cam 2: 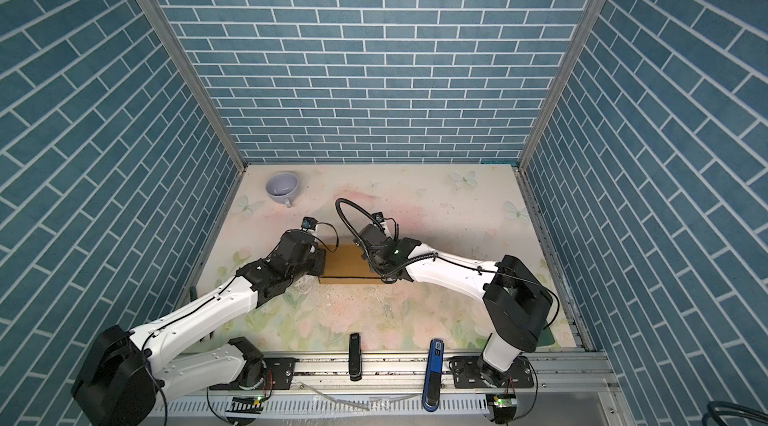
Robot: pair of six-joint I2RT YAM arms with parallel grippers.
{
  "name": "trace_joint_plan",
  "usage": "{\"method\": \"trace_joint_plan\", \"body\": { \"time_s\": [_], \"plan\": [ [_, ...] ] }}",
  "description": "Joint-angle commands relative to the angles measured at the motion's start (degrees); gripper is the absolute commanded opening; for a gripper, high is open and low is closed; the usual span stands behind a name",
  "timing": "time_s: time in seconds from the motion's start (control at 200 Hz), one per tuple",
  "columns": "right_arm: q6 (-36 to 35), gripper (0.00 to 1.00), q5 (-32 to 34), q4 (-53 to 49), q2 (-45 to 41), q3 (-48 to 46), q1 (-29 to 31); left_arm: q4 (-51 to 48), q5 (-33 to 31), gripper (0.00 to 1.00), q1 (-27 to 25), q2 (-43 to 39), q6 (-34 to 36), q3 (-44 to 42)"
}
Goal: Fold the paper box
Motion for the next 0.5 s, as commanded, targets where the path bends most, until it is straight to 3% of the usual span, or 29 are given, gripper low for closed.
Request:
{"method": "trace_joint_plan", "body": {
  "time_s": [0.0,0.495],
  "plan": [
    [2.56,0.11,-0.78,0.31,-0.25,0.13,0.96,-0.67,3.18,0.04,-0.30,-0.76,-0.90,-1.82],
    [3.20,0.15,0.05,3.44,-3.96,-6.47,1.66,2.00,0.72,0.04,-0.35,-5.98,-4.26,-8.30]
  ]
}}
